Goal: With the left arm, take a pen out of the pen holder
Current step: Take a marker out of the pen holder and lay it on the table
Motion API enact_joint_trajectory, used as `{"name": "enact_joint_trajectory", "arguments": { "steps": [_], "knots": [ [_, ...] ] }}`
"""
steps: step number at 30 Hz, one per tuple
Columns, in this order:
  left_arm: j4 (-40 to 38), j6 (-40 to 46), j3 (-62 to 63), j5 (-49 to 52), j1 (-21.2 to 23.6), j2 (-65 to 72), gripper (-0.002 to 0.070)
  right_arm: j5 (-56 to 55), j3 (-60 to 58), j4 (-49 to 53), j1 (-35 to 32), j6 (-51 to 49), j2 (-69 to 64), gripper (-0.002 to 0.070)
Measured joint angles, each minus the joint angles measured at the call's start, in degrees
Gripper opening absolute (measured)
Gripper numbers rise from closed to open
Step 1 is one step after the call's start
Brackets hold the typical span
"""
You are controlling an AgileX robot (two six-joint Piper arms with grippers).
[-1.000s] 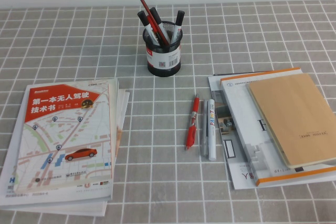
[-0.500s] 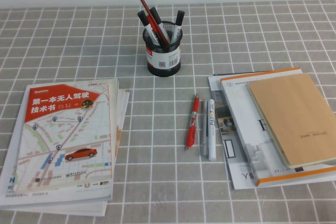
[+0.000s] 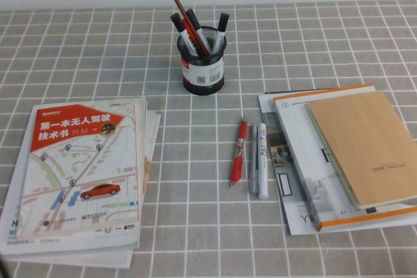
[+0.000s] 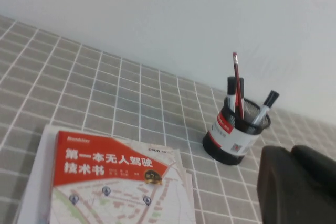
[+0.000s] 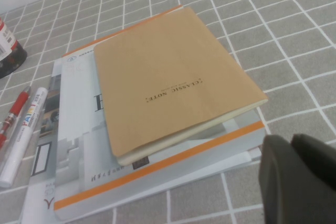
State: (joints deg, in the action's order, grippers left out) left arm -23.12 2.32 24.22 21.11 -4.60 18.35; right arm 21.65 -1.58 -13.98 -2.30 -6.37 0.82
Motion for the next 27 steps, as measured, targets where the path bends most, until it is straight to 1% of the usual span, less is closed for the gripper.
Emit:
{"name": "enact_joint_trajectory", "arguments": {
  "steps": [2, 5, 8, 12, 15, 21, 23, 25, 26, 27],
  "knots": [
    [-2.14, 4.94, 3.88, 1.28, 0.00, 4.90, -0.0001, 0.00, 0.00, 0.00, 0.00, 0.00, 0.00, -0.0013],
    [-7.88, 12.46, 9.05, 1.87, 0.00, 13.64, -0.0001, 0.00, 0.00, 0.00, 0.00, 0.00, 0.00, -0.0013],
    [-15.69, 21.91, 13.37, 3.79, 0.00, 22.61, -0.0001, 0.00, 0.00, 0.00, 0.00, 0.00, 0.00, -0.0013],
    [-27.23, 37.10, 19.83, 9.24, 0.00, 35.27, -0.0001, 0.00, 0.00, 0.00, 0.00, 0.00, 0.00, -0.0013],
    [-33.17, 44.74, 25.40, 11.81, -1.24, 44.74, -0.0001, 0.00, 0.00, 0.00, 0.00, 0.00, 0.00, -0.0013],
    [-35.07, 51.07, 35.67, 11.18, -6.54, 58.93, 0.0009, 0.00, 0.00, 0.00, 0.00, 0.00, 0.00, -0.0013],
    [-35.22, 52.22, 38.55, 9.79, -8.14, 62.96, 0.0038, 0.00, 0.00, 0.00, 0.00, 0.00, 0.00, -0.0013],
    [-35.59, 52.88, 40.92, 8.16, -9.16, 66.20, 0.0094, 0.00, 0.00, 0.00, 0.00, 0.00, 0.00, -0.0013],
    [-35.58, 52.89, 41.16, 8.01, -9.18, 66.55, 0.0101, 0.00, 0.00, 0.00, 0.00, 0.00, 0.00, -0.0013],
    [-36.45, 53.02, 42.63, 7.15, -9.63, 68.65, 0.0149, 0.00, 0.00, 0.00, 0.00, 0.00, 0.00, -0.0013]
  ]
}}
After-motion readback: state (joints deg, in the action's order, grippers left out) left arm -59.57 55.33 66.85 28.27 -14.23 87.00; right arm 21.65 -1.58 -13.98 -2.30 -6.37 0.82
